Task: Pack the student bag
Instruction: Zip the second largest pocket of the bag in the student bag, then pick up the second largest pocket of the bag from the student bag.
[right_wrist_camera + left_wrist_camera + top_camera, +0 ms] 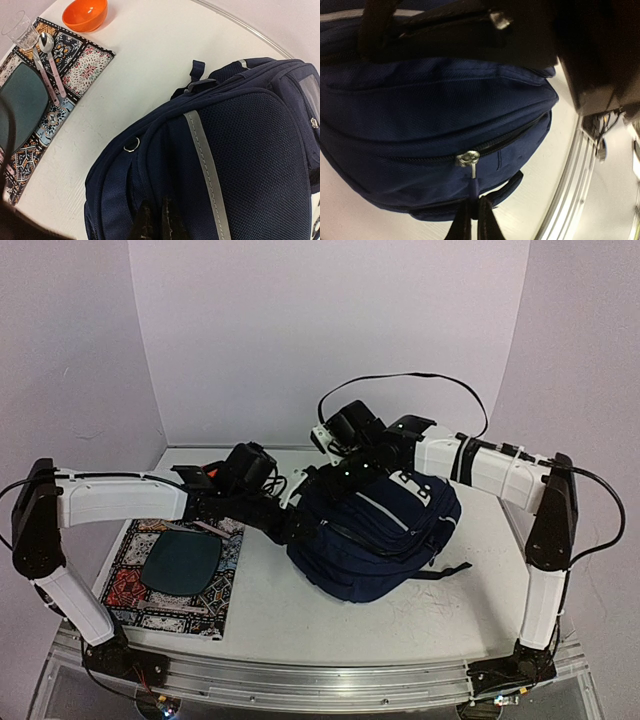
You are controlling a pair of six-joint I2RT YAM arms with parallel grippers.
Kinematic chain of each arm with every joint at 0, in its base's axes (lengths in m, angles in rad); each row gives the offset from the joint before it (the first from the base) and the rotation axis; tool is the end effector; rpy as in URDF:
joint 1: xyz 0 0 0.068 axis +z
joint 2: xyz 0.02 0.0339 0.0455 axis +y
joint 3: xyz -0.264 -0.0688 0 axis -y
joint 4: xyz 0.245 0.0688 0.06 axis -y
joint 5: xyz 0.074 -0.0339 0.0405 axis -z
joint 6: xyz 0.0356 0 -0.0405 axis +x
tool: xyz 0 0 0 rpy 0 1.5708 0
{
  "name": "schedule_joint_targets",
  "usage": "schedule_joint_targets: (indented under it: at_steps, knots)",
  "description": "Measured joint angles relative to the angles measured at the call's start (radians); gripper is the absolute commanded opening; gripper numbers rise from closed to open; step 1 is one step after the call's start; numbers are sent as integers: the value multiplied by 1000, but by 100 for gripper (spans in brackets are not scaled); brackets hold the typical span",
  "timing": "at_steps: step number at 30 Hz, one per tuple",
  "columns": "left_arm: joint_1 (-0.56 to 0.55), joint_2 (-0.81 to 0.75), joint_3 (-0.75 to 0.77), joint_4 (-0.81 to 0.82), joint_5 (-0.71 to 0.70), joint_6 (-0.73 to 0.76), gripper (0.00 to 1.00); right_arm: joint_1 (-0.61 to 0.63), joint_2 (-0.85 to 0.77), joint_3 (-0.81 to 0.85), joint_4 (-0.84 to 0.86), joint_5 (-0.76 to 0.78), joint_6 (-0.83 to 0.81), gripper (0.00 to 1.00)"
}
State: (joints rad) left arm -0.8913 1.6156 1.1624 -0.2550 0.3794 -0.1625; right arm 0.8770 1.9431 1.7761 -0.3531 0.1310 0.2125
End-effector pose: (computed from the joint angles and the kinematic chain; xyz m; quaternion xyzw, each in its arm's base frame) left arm 0.2158 -0.2881 0.2543 0.3916 0.8055 -0.3545 0.2687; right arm 0.2993 0.3526 0.3235 -0.2506 0.8268 0.2109 0.4573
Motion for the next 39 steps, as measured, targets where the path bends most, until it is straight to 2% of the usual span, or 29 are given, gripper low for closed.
schedule_joint_targets:
  at_steps: [8,13,15,18,22,25,29,33,39]
  knots:
    - [-79,1,-71,183,-140,-203,0,-16,22,24,-19,-59,-13,0]
    - [-130,23,-82,267,-256,-310,1,-27,23,22,-13,-70,-10,11]
    - [-142,30,-83,286,-291,-323,7,-30,10,-7,15,-60,-5,17]
    - [-171,30,-101,317,-321,-324,22,-28,-47,-102,87,-40,9,27]
    - [-232,23,-130,388,-297,-295,41,-22,-150,-243,168,3,36,37]
    - [-263,-10,-161,414,-285,-282,51,-18,-234,-336,191,29,65,43]
    - [-253,-93,-207,424,-289,-277,62,-16,-346,-426,203,51,129,47]
    - [-216,-190,-237,398,-315,-284,67,14,-432,-491,210,89,224,48]
    - [-61,-242,-235,323,-320,-300,77,149,-453,-528,204,127,394,45]
